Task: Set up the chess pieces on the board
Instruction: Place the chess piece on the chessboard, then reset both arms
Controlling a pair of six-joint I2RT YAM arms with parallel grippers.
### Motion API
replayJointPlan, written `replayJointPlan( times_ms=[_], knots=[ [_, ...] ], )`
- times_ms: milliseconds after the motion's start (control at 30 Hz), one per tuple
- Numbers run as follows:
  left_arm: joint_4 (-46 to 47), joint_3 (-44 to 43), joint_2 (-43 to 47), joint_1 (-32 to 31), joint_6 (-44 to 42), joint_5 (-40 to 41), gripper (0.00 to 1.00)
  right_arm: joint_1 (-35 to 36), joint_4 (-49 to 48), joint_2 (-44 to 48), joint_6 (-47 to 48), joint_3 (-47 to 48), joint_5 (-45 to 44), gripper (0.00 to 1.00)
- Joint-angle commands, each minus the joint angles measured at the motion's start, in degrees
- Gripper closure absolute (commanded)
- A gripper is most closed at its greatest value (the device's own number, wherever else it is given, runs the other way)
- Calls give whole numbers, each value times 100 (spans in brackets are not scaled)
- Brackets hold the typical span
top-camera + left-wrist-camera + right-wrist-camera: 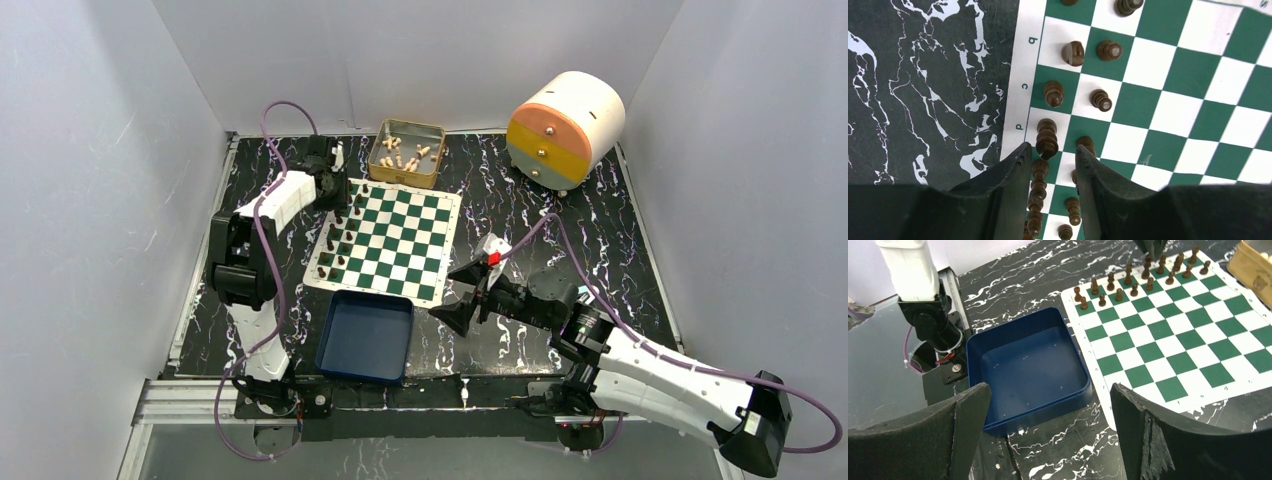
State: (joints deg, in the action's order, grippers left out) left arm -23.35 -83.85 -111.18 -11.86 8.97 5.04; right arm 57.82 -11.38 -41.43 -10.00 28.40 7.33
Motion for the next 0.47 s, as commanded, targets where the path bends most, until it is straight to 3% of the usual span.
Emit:
replayJointPlan(
  times_ms=[0, 100, 200, 300, 333, 367, 400, 433],
  knots=[
    [-582, -467, 372, -36, 176, -108, 64, -8, 102, -45, -348, 323, -448, 1],
    [-627, -548, 672, -36, 416, -424, 63, -8, 560, -199, -740, 516, -971, 1],
    [-634, -582, 946, -36, 607, -1390, 59, -8, 1272, -395, -956, 841, -1530, 1],
    [-627, -564, 1305, -36, 825, -2085, 51, -8, 1647, -595, -1230, 1122, -2143, 1],
    [-627, -548, 1436, -36, 886, -2261, 43, -8, 1628, -659, -1441, 1173, -2371, 1],
    [-620, -540, 1577, -36, 940, -2438, 16, -8, 1770, -734, -1757, 1270, -2653, 1],
    [-616, -524, 1714, -36, 1012, -2578, 9, -8, 1980, -825, -2013, 1417, -2884, 1],
    [-610, -500, 1861, -36, 1046, -2674, 8, -8, 2178, -920, -2190, 1553, -3047, 1]
  ],
)
